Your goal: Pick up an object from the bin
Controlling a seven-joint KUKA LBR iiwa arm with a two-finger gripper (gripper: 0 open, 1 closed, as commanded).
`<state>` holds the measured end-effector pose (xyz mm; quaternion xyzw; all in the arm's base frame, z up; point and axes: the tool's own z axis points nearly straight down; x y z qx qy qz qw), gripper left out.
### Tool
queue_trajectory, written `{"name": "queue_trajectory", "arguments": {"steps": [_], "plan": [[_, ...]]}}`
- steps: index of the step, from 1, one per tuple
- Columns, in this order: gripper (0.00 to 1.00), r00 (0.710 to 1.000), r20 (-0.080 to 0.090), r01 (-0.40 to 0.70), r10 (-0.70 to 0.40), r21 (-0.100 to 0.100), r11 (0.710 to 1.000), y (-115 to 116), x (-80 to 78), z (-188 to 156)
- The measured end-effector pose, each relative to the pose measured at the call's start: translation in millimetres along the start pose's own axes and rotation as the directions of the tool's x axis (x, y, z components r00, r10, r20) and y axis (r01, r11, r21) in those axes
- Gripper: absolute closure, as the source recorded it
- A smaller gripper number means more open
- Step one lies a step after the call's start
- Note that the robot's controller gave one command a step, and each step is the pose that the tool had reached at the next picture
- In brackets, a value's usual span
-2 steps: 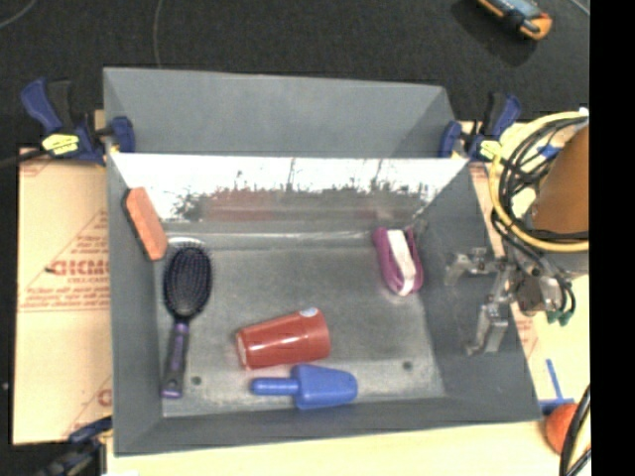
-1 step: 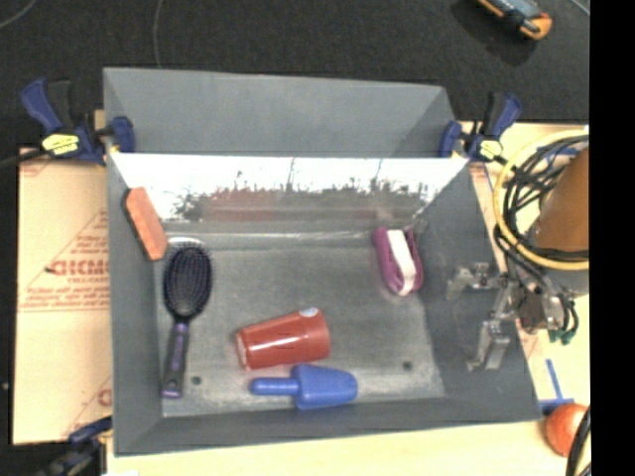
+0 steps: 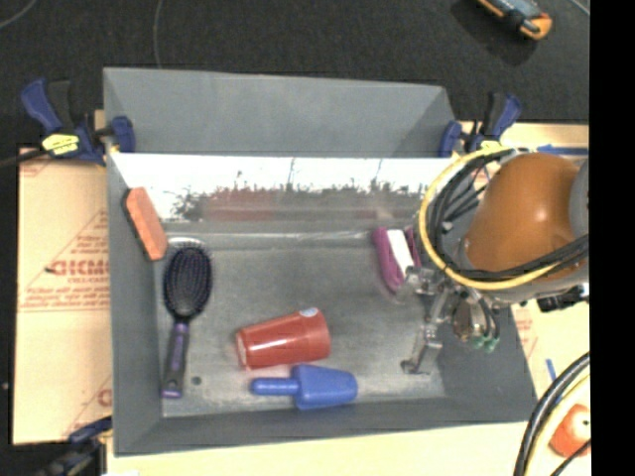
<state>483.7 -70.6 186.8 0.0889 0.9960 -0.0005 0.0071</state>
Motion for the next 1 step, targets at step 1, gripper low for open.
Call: {"name": "queue_trajectory", "arguments": {"steps": [1], "plan": [[0.0,1.0,0.008,-0.023,0.023,0.003,1.0,18.5,-7.9,-3.2]]}}
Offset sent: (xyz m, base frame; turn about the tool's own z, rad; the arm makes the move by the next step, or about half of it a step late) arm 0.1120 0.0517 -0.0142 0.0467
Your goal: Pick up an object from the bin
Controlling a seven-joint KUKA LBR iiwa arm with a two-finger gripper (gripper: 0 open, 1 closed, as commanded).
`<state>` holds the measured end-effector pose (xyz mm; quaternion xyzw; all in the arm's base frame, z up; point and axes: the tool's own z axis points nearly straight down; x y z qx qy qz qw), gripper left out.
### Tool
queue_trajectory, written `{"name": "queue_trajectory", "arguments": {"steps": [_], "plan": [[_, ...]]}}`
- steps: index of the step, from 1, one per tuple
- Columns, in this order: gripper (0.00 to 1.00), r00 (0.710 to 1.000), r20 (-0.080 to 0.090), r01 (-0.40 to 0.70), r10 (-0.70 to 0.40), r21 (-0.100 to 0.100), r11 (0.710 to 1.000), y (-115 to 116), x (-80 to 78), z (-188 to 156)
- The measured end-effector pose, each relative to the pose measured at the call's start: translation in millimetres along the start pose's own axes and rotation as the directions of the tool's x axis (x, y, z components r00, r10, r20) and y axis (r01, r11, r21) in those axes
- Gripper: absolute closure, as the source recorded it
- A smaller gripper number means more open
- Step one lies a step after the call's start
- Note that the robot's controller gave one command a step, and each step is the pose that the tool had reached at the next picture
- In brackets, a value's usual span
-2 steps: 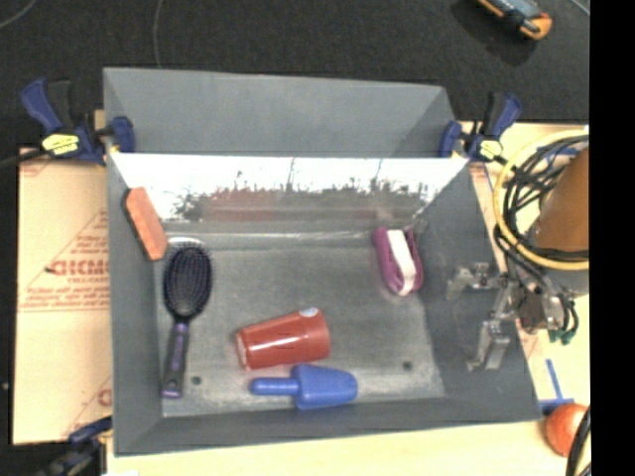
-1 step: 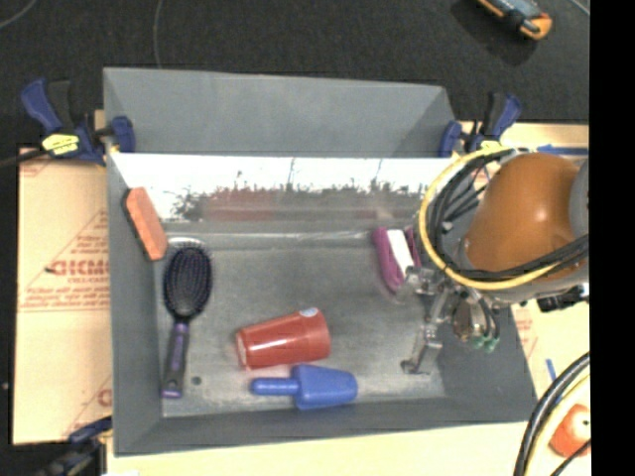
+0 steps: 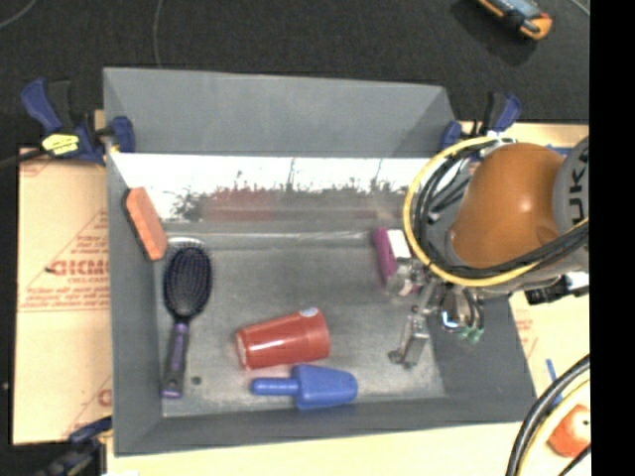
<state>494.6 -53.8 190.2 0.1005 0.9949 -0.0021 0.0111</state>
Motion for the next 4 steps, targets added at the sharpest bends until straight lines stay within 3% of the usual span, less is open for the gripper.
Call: {"name": "queue_trajectory", "arguments": {"steps": [1,2,3,4], "plan": [[0.0,1.0,0.005,-0.019,0.019,-0.002,1.0,56,-95.6,19],[0.0,0.999,-0.004,-0.048,0.048,0.001,0.999,51,-79.7,44],[0.0,0.999,0.006,0.046,-0.046,0.0,0.999,48,-58.0,70],[0.0,0.996,0.0,-0.086,0.086,0.001,0.996,30,-32.1,-33]]}}
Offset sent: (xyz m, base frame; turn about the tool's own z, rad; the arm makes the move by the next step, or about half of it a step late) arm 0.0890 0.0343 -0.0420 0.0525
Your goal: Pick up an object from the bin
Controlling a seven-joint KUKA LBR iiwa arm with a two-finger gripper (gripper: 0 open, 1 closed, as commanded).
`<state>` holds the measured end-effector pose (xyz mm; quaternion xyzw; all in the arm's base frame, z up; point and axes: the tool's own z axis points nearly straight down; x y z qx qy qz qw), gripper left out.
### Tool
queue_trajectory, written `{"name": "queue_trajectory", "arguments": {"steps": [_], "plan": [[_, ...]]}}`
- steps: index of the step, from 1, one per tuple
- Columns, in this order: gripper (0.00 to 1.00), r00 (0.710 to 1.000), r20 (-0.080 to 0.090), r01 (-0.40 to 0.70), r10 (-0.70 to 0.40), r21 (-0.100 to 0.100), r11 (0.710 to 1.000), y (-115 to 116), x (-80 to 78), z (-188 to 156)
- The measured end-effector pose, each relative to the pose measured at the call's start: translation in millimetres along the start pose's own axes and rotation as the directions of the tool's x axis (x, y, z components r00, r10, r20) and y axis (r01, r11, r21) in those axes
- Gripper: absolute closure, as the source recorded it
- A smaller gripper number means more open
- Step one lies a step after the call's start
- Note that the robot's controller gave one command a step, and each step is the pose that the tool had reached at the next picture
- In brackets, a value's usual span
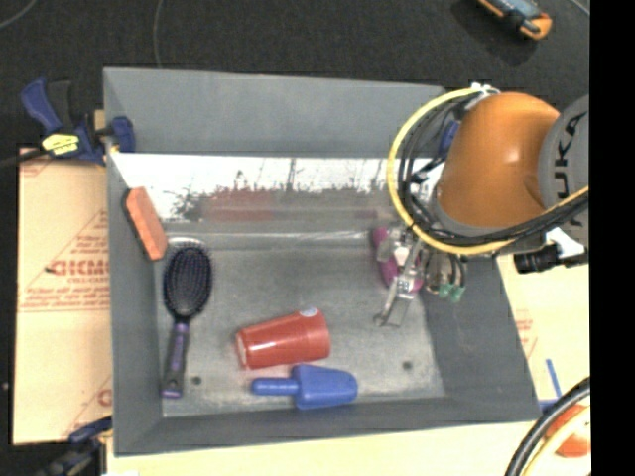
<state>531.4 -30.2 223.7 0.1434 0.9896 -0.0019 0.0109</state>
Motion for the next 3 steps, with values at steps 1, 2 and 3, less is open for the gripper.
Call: {"name": "queue_trajectory", "arguments": {"steps": [1,2,3], "plan": [[0.0,0.992,0.005,0.124,-0.124,0.0,0.992,14,27.1,75],[0.0,0.997,0.03,-0.072,0.072,-0.01,0.997,79,-69.0,15],[0.0,0.991,-0.002,0.134,-0.134,0.003,0.991,79,44.0,128]]}}
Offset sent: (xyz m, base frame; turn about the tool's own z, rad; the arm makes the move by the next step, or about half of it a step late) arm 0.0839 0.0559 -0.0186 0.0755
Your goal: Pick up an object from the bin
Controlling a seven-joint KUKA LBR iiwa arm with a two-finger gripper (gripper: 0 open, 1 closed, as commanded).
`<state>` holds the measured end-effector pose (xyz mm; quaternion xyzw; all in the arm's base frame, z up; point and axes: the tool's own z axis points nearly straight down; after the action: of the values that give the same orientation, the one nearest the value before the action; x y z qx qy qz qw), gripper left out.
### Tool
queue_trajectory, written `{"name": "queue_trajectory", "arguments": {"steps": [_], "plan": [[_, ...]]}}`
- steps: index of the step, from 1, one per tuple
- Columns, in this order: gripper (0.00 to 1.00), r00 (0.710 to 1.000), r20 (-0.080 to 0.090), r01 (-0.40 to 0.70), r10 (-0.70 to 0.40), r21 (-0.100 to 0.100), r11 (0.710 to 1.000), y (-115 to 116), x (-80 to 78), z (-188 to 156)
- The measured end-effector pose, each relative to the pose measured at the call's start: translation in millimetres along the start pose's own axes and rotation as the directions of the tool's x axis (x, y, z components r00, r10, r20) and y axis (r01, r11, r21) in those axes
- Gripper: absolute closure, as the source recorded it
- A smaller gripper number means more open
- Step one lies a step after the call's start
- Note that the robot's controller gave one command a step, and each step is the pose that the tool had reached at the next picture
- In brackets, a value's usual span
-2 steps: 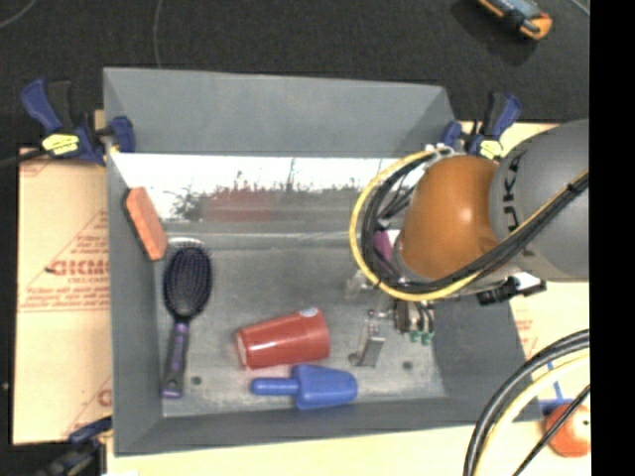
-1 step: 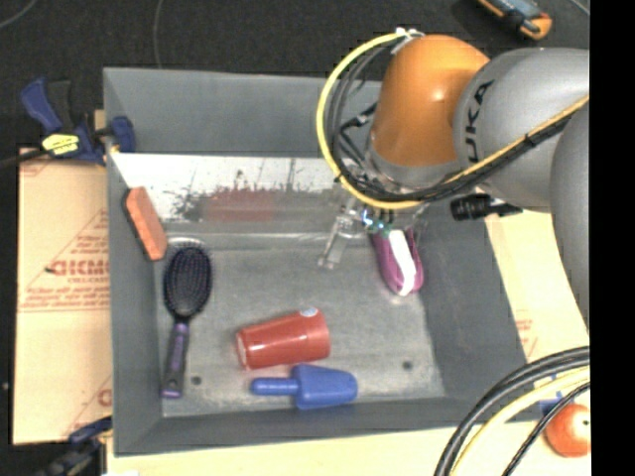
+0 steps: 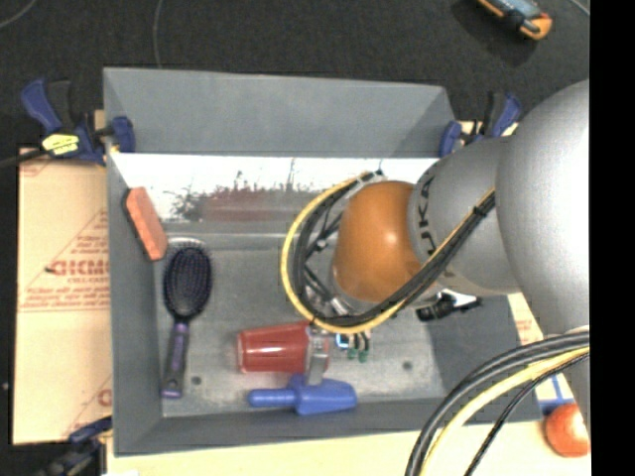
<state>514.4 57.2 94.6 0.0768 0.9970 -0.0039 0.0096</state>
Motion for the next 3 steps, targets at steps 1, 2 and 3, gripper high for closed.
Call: {"name": "queue_trajectory", "arguments": {"steps": [1,2,3], "plan": [[0.0,1.0,-0.004,-0.016,0.016,-0.005,1.0,-9,2.9,0],[0.0,0.999,0.011,-0.036,0.036,-0.003,0.999,-38,-1.3,-20],[1.0,0.998,0.016,0.057,-0.057,-0.002,0.998,-27,-48.7,24]]}}
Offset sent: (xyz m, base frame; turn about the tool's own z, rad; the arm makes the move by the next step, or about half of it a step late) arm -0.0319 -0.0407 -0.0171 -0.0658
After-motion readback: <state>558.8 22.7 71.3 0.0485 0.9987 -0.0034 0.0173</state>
